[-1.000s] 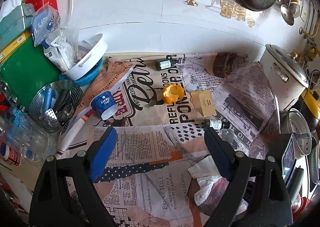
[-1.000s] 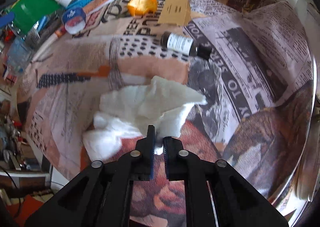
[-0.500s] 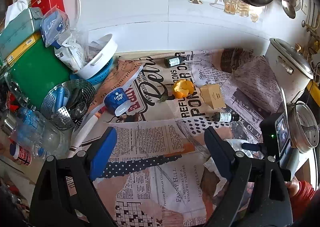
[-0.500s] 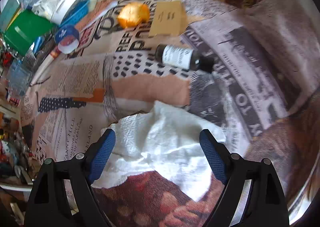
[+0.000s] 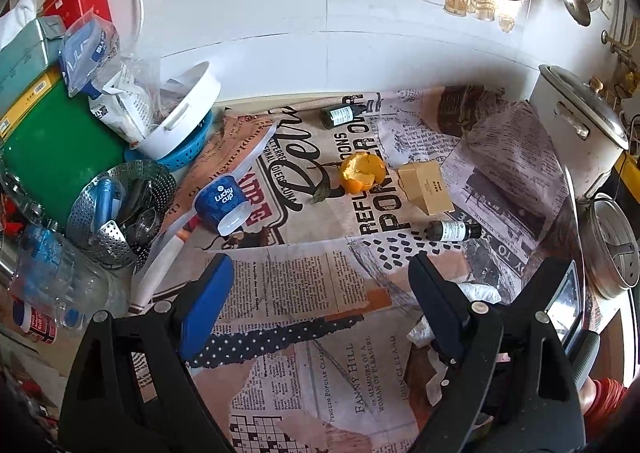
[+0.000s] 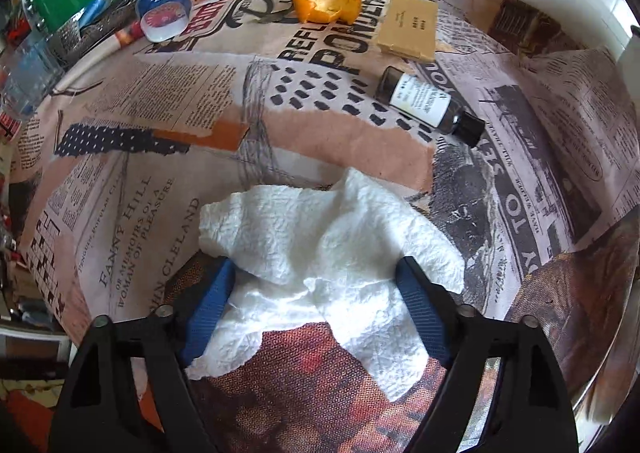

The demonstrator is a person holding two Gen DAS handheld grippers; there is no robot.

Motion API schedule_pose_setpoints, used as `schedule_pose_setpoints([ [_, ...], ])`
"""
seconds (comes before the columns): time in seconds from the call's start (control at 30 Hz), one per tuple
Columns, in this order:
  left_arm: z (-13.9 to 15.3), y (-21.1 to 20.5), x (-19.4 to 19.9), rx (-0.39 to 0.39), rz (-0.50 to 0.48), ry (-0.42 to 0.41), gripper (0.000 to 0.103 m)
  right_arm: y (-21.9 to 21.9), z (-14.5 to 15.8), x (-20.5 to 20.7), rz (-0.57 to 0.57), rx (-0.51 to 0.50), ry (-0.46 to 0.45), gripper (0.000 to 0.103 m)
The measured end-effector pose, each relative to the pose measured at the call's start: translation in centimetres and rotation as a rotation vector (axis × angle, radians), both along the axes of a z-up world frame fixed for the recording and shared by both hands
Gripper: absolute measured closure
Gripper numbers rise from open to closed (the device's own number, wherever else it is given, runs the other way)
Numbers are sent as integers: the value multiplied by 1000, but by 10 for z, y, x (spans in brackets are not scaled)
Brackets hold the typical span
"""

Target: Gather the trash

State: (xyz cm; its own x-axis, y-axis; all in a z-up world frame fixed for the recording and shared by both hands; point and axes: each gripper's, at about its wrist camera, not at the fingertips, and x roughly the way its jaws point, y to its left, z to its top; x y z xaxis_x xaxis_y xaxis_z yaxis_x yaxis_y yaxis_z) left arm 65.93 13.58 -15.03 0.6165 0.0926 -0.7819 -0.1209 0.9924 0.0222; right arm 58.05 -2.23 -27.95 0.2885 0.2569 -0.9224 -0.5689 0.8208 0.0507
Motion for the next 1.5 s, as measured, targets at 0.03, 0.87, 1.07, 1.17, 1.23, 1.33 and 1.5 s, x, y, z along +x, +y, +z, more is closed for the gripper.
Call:
schedule_pose_setpoints([
  [0.03,-3,-1,3,-5,-8,7,14,-3,1,2,-6,4,-9,50],
  [0.87,-135,-144,158,8,-557,261,22,-183,53,19,-581,181,12,90],
  [1.07,-145,-137,150,-45,-540,308,33,-190,56,22,-577,195,14,90],
  [1.17,-149,-139,137,-37,-534,313,45,-191,59,25,-557,205,11,90],
  [1.23,-149,-143,130,3,-518,292,49,-192,61,26,-541,210,7,90],
  [1.33,-149,-145,126,8,-464,253,65,-193,64,26,-515,222,-1,90],
  [1.5,-147,-154,121,13,-355,218,76,-201,70,21,-477,251,-12,90],
])
